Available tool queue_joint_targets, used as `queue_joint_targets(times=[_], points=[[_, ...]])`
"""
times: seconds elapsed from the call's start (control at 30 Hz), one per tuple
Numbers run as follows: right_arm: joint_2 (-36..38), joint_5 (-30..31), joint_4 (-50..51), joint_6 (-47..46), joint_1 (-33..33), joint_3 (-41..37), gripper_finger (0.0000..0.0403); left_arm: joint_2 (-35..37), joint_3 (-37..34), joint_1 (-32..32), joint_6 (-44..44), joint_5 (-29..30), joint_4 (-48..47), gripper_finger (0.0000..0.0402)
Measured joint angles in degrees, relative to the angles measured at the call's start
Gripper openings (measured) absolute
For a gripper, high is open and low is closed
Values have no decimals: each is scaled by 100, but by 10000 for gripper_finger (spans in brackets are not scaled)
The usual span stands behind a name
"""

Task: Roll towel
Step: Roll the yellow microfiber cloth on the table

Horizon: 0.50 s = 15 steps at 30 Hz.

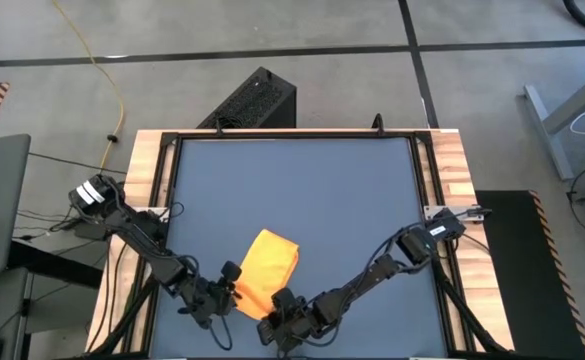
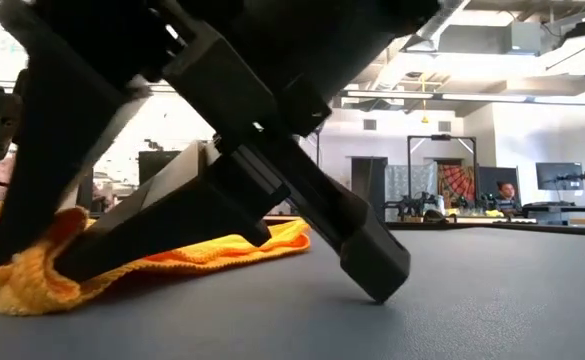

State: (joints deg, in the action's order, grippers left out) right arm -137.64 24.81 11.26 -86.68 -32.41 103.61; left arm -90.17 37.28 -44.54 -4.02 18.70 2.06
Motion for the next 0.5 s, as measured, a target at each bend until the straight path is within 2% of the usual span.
queue_joint_targets(times=[0.1, 0.37, 0.5], points=[[4, -258, -83, 270, 40, 2, 109, 0, 0, 35, -31, -80, -64, 100], [136, -385, 83, 516, 57, 4, 208, 4, 4, 51, -117, -170, -160, 100], [308, -410, 259, 732, 69, -6, 241, 7, 7, 76, -117, -172, -196, 100]])
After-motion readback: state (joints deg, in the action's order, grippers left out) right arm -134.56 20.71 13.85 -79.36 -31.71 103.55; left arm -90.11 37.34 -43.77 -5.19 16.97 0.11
